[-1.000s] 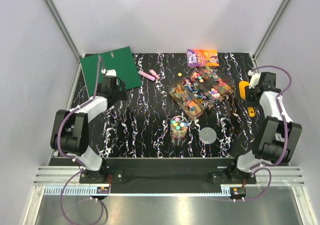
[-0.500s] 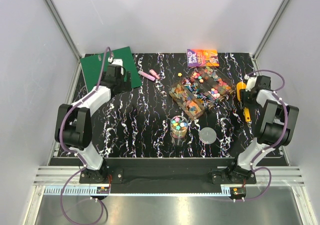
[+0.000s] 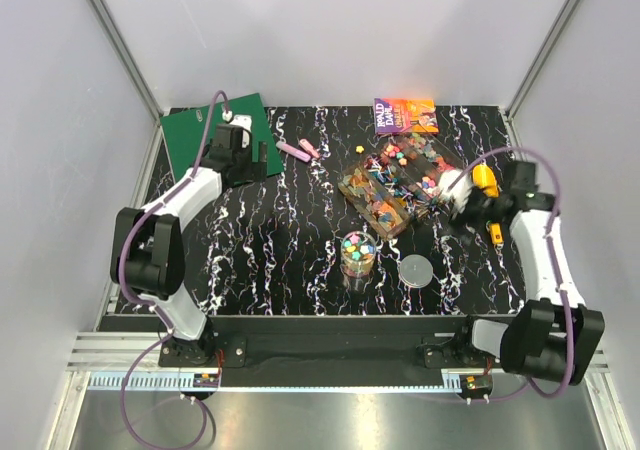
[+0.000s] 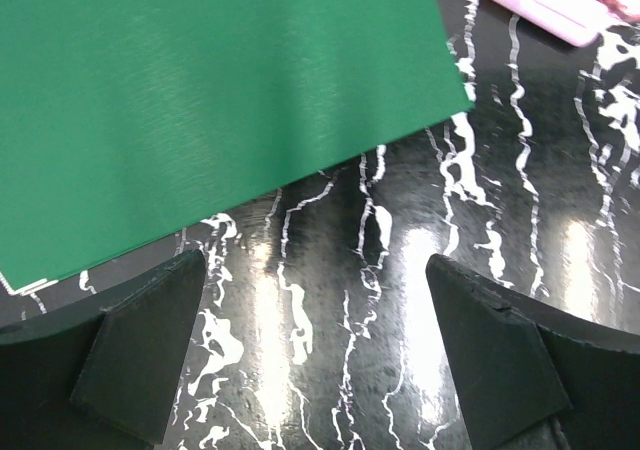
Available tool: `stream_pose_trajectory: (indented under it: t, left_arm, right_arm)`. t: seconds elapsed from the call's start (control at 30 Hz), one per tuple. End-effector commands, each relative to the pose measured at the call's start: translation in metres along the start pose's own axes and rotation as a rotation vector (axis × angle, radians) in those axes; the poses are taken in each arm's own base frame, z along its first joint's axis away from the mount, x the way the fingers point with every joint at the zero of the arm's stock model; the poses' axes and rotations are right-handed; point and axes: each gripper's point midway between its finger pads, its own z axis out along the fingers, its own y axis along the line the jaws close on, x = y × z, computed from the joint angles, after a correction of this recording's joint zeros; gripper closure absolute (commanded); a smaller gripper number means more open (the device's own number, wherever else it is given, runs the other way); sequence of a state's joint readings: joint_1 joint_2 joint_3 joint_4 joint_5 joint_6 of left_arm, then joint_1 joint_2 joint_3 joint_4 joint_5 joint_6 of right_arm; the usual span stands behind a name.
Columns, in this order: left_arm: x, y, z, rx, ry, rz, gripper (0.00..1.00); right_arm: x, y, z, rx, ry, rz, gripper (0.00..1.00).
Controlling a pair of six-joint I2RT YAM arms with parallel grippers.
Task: Pack the candies
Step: Pick up the bottle lid at the center of the board.
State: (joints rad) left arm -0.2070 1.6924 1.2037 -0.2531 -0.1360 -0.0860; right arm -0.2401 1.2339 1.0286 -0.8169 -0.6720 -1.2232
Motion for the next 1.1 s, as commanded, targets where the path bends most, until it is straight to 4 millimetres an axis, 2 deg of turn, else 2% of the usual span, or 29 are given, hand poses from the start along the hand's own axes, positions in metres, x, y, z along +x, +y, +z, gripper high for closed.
stream_pose_trajectory:
  t: [0.0, 0.07, 0.13, 0.3, 0.57, 0.83, 1.07]
  left_arm:
    - [-0.023, -0.016, -0.025, 0.092, -0.077, 0.022, 0.01]
    - [-0.026, -0.018, -0.033, 0.099, -0.095, 0.035, 0.01]
    - [-0.024, -0.02, -0.039, 0.109, -0.1, 0.044, 0.01]
    - [-0.017, -0.023, -0.047, 0.13, -0.101, 0.046, 0.01]
    - [-0.012, -0.023, -0.053, 0.142, -0.1, 0.049, 0.01]
    - [-0.007, -0.025, -0.051, 0.152, -0.084, 0.046, 0.01]
    - [-0.004, -0.025, -0.048, 0.151, -0.071, 0.044, 0.01]
  right_arm:
    - [0.005, 0.099, 0.023, -0.411, -0.121, -0.334, 0.16]
    - [0.006, 0.113, 0.027, -0.483, -0.133, -0.391, 0.15]
    - [0.01, 0.12, 0.035, -0.514, -0.155, -0.435, 0.11]
    - [0.02, 0.128, 0.05, -0.523, -0.202, -0.591, 0.0]
    - [0.034, 0.153, 0.058, -0.665, -0.181, -0.63, 0.0]
    - [0.041, 0.15, 0.075, -0.71, -0.135, -0.625, 0.0]
    - [0.038, 0.146, 0.089, -0.723, -0.124, -0.623, 0.0]
